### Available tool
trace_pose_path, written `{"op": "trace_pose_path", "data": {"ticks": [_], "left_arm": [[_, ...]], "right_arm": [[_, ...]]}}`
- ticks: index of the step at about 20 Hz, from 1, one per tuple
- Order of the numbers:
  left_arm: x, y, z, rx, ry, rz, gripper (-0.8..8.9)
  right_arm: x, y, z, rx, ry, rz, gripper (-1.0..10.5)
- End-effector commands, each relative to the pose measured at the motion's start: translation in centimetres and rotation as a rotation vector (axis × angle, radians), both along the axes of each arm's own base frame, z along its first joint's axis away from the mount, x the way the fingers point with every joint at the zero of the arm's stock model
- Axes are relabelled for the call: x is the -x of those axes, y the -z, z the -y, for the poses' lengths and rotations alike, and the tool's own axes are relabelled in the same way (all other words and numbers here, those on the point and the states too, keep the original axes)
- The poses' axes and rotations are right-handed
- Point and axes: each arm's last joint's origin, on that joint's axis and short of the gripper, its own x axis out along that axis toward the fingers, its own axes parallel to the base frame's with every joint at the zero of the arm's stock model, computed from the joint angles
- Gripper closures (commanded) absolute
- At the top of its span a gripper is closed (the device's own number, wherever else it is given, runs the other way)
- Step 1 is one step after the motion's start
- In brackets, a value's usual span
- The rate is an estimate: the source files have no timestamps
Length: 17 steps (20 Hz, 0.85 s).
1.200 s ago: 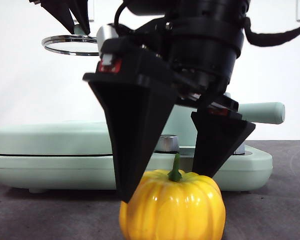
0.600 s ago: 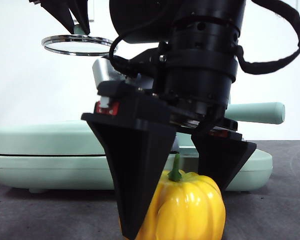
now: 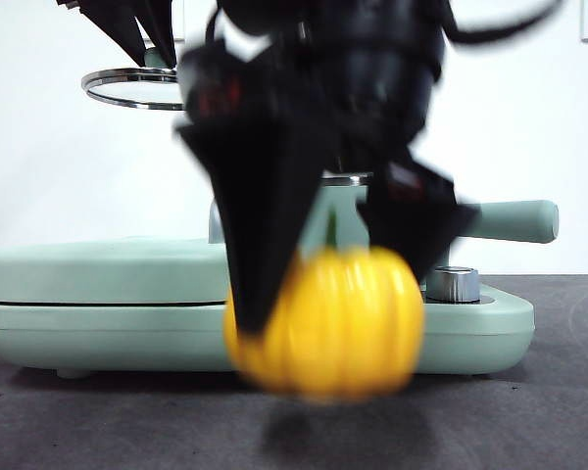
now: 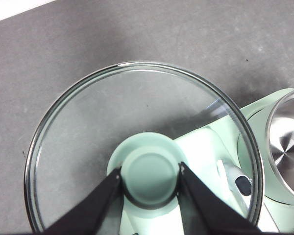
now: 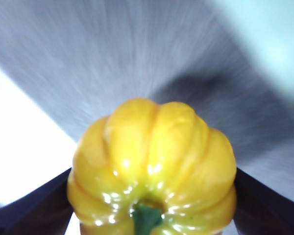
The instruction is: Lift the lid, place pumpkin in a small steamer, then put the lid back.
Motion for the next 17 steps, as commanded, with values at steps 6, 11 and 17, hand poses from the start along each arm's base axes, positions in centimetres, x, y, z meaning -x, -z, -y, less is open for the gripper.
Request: {"op": "trace_pose_path", "data": {"ticks": [6,11,17], "left_arm": [[0.3,-1.2,0.1,0.031,-0.005,0.049,7.99],[0.3,-1.2,0.1,0.032,-0.006,0.049,7.99],[0.3,-1.2,0.1,0.032,-0.006,0.049,7.99]], "right_arm": [[-7.8,-10.8,2.8,-0.102,0.172,0.169,6.4],[-14.2,-13.4,5.3,-0.130,0.295,0.263,6.4],[-18.9,-9.7,5.2,-0.089,0.340,0.230,6.4]]}}
